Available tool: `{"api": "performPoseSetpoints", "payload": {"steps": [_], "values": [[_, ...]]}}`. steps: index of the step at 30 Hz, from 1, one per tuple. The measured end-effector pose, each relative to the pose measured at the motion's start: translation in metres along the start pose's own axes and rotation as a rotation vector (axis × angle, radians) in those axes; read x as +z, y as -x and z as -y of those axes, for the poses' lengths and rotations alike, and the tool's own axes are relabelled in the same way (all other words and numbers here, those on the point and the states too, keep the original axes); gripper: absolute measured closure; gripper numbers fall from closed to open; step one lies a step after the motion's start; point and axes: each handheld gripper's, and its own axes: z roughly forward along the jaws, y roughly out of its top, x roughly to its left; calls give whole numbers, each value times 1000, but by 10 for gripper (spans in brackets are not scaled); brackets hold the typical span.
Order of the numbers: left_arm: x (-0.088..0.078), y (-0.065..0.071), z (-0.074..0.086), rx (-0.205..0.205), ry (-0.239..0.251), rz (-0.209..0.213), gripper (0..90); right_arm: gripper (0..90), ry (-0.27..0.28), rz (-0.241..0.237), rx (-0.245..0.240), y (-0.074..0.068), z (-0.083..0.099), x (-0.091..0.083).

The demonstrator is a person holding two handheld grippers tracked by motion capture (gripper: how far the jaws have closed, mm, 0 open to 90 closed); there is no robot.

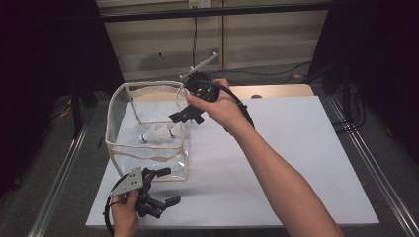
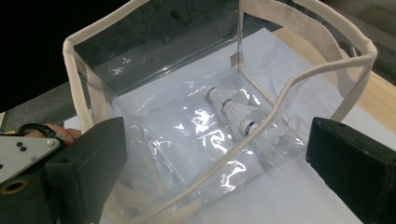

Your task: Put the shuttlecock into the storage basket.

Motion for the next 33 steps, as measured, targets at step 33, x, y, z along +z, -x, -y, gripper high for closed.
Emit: {"api": "performPoseSetpoints", "payload": {"steps": [33], "values": [[-1, 1, 0, 5, -2, -12, 29, 45, 40, -74, -4, 3, 60, -25]]}}
